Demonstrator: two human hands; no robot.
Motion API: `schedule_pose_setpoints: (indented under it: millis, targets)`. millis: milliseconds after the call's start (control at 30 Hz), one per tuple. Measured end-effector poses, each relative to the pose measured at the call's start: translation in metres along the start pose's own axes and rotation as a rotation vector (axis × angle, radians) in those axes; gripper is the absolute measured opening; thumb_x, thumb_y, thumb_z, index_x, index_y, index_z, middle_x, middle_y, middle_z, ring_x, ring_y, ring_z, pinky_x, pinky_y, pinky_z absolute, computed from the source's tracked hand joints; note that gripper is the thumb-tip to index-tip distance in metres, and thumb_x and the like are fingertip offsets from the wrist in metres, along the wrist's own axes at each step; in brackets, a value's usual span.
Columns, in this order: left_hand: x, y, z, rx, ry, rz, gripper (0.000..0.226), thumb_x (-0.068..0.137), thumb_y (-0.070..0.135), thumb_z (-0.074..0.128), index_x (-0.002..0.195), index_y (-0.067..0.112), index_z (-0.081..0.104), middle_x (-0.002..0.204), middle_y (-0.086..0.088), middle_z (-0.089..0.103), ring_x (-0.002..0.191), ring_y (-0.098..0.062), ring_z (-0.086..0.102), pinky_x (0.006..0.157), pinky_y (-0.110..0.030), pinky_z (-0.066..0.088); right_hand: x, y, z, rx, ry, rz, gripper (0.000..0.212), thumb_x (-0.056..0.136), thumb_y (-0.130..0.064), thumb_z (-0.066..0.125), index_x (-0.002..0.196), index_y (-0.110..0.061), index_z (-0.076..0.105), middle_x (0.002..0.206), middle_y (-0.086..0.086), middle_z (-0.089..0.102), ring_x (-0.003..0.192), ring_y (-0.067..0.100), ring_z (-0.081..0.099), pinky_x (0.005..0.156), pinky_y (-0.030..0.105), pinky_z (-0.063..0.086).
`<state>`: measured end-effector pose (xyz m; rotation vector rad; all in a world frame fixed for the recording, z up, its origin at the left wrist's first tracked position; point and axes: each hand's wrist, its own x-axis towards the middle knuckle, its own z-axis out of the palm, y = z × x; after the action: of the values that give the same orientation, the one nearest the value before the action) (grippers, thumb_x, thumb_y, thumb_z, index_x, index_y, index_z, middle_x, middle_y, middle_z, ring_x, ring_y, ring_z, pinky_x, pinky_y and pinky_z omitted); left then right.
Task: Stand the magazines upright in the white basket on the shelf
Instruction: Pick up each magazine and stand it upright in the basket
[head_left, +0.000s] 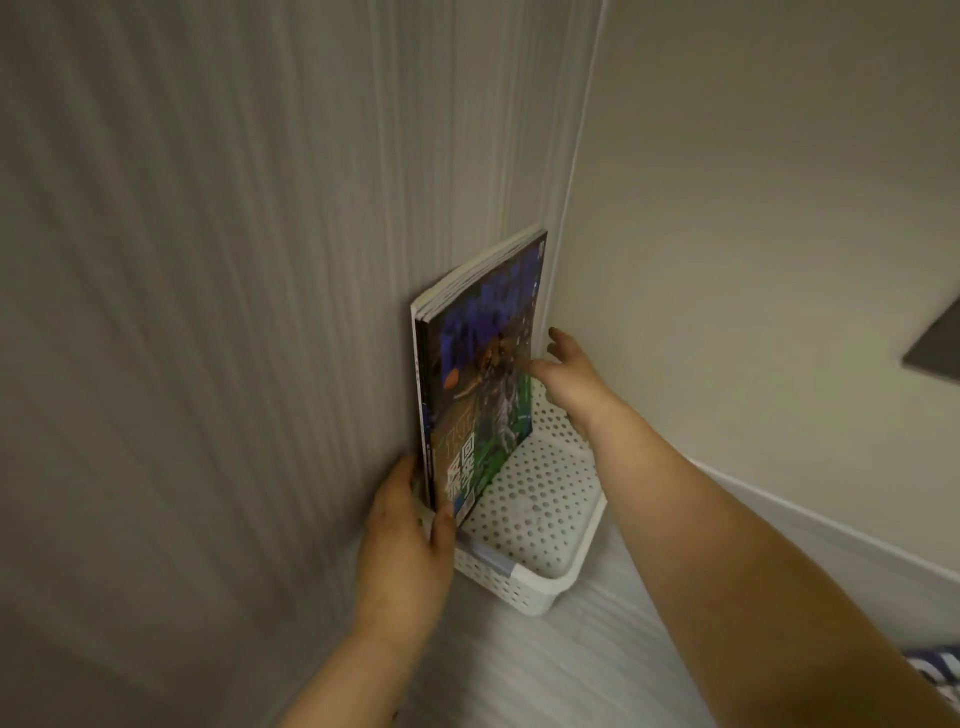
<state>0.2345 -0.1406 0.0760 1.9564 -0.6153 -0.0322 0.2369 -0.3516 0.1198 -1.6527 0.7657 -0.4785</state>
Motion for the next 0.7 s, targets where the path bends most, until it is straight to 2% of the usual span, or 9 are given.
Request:
schedule_pose_setpoints:
  millis: [100, 267, 367, 500, 633, 700]
  targets:
    - [-0.016, 0.003, -0.011, 0.105, 0.034, 0.092, 0.043, 0.076, 0.0, 0.061, 0.118, 0.003, 0.051, 0.119, -0.017, 0.057, 0.109, -0.033, 0.053, 0.089, -0.03, 0.037, -0.027, -0.003, -0.014, -0.043, 0.037, -0.029, 0.064, 0.087, -0.014, 0.053, 0.142, -0.018, 0.021, 0.149, 0.011, 0.028, 0.131, 0.025, 0.037, 0.103, 0.032, 0.035]
    - [-0.048, 0.034, -0.011, 0.142, -0.043, 0.252, 0.031, 0.077, 0.0, 0.061, 0.107, 0.006, 0.06, 0.112, -0.012, 0.064, 0.106, -0.03, 0.055, 0.085, -0.028, 0.037, -0.082, 0.0, -0.046, -0.159, 0.104, -0.051, 0.054, 0.088, -0.007, 0.048, 0.138, -0.012, 0.03, 0.145, 0.012, 0.036, 0.126, 0.027, 0.042, 0.089, 0.023, 0.035]
    - [-0.074, 0.059, 0.002, 0.105, -0.111, 0.354, 0.024, 0.075, -0.003, 0.062, 0.097, 0.007, 0.065, 0.102, -0.011, 0.068, 0.094, -0.023, 0.058, 0.077, -0.024, 0.041, -0.122, 0.01, -0.076, -0.205, 0.162, -0.064, 0.048, 0.087, -0.003, 0.048, 0.133, -0.009, 0.038, 0.139, 0.013, 0.043, 0.124, 0.026, 0.044, 0.09, 0.023, 0.036]
    - [-0.125, 0.083, 0.032, 0.055, -0.262, 0.444, 0.017, 0.075, -0.001, 0.063, 0.088, 0.009, 0.069, 0.091, -0.01, 0.071, 0.084, -0.014, 0.06, 0.072, -0.021, 0.042, -0.193, 0.047, -0.135, -0.362, 0.242, -0.042, 0.041, 0.087, -0.006, 0.049, 0.128, -0.011, 0.045, 0.135, 0.01, 0.047, 0.122, 0.025, 0.046, 0.095, 0.026, 0.037]
    - [-0.195, 0.096, 0.079, 0.039, -0.461, 0.523, 0.018, 0.065, 0.011, 0.056, 0.073, 0.012, 0.072, 0.073, -0.008, 0.074, 0.087, -0.011, 0.051, 0.071, -0.019, 0.04, -0.281, 0.103, -0.209, -0.506, 0.341, 0.066, 0.037, 0.087, -0.007, 0.049, 0.124, -0.01, 0.05, 0.132, 0.01, 0.05, 0.119, 0.028, 0.05, 0.099, 0.029, 0.035]
    - [-0.23, 0.101, 0.103, 0.071, -0.594, 0.512, 0.021, 0.069, 0.005, 0.056, 0.078, 0.015, 0.072, 0.081, -0.007, 0.074, 0.087, -0.009, 0.053, 0.073, -0.017, 0.04, -0.326, 0.13, -0.248, -0.671, 0.392, 0.153, 0.036, 0.088, -0.014, 0.05, 0.123, -0.009, 0.051, 0.131, 0.012, 0.052, 0.122, 0.027, 0.047, 0.103, 0.029, 0.03]
